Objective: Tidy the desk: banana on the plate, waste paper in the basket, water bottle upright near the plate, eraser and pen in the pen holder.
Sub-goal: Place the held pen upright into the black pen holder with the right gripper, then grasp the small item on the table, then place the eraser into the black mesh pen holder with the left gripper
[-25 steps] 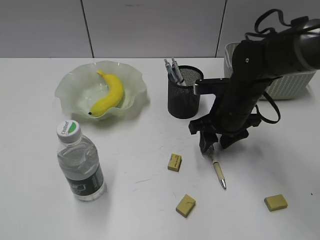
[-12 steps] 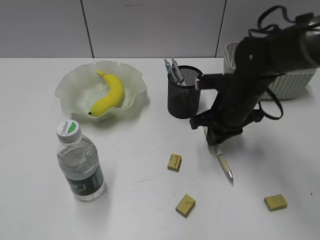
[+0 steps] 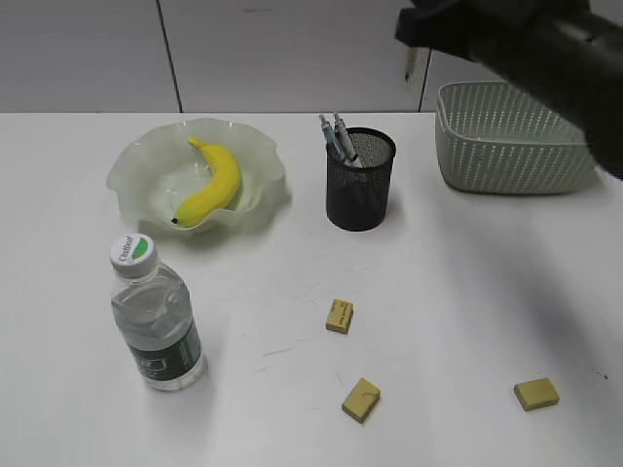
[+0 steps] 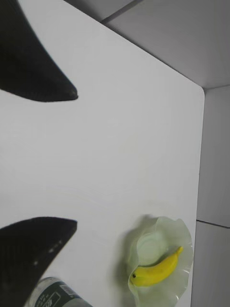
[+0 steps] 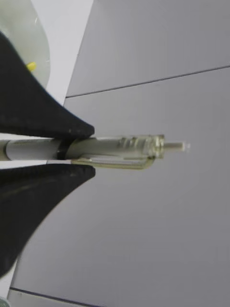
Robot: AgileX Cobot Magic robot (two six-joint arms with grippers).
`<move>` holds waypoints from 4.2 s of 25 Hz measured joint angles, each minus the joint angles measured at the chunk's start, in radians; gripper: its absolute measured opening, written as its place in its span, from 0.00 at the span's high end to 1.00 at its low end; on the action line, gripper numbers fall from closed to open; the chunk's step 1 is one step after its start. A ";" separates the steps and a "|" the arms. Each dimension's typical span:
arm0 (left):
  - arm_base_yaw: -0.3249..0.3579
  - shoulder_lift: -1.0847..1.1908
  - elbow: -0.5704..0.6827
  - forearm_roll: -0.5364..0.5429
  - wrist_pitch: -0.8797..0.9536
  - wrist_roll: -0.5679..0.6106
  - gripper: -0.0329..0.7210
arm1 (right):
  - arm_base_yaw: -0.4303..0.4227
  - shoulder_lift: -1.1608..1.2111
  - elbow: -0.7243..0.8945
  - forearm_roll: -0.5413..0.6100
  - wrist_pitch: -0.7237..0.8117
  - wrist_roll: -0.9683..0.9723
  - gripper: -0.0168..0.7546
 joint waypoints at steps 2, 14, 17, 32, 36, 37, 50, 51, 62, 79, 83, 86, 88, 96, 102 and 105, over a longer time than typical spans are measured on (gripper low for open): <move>0.000 0.000 0.000 0.000 0.000 0.000 0.21 | 0.000 0.112 -0.045 -0.028 -0.062 -0.002 0.81; 0.001 0.000 0.000 0.000 0.000 0.000 0.21 | 0.000 0.343 -0.121 -0.050 -0.027 0.015 0.41; 0.001 0.000 0.000 0.000 0.000 0.000 0.21 | 0.000 0.216 -0.122 -0.052 0.185 0.019 0.37; 0.001 0.022 0.000 0.000 -0.004 0.001 0.21 | -0.001 -0.760 0.102 -0.123 1.854 0.026 0.50; 0.001 0.088 -0.001 -0.008 -0.018 0.021 0.24 | -0.001 -1.090 0.221 -0.062 1.928 0.031 0.51; 0.001 0.107 -0.007 -0.016 -0.033 0.035 0.26 | -0.001 -1.159 0.250 -0.057 1.920 0.031 0.51; -0.062 0.808 -0.205 -0.823 -0.548 0.819 0.41 | -0.001 -1.602 0.348 -0.042 1.787 0.032 0.59; -0.099 0.896 -0.254 -0.882 -0.556 0.891 0.41 | -0.001 -1.602 0.349 -0.042 1.787 0.032 0.60; -0.761 1.782 -0.810 -0.314 -0.448 0.307 0.41 | -0.001 -1.603 0.353 -0.042 1.785 0.032 0.65; -0.745 2.329 -1.220 -0.134 -0.080 0.016 0.41 | -0.001 -1.604 0.353 -0.042 1.785 0.033 0.65; -0.743 2.329 -1.224 -0.134 -0.070 0.008 0.52 | -0.001 -1.604 0.353 -0.042 1.785 0.033 0.65; -0.743 2.329 -1.225 -0.129 -0.074 0.006 0.71 | -0.001 -1.604 0.353 -0.042 1.785 0.033 0.65; -0.742 2.321 -1.235 -0.105 -0.117 0.006 0.71 | -0.001 -1.604 0.353 -0.042 1.785 0.033 0.65; -0.624 2.176 -1.429 -0.053 -0.466 0.006 0.71 | -0.001 -1.604 0.353 -0.042 1.785 0.033 0.65; -0.517 2.245 -1.480 -0.171 -0.481 0.005 0.71 | -0.001 -1.604 0.353 -0.042 1.785 0.033 0.65; -0.515 2.282 -1.480 -0.210 -0.464 0.004 0.69 | -0.001 -1.604 0.353 -0.042 1.785 0.033 0.65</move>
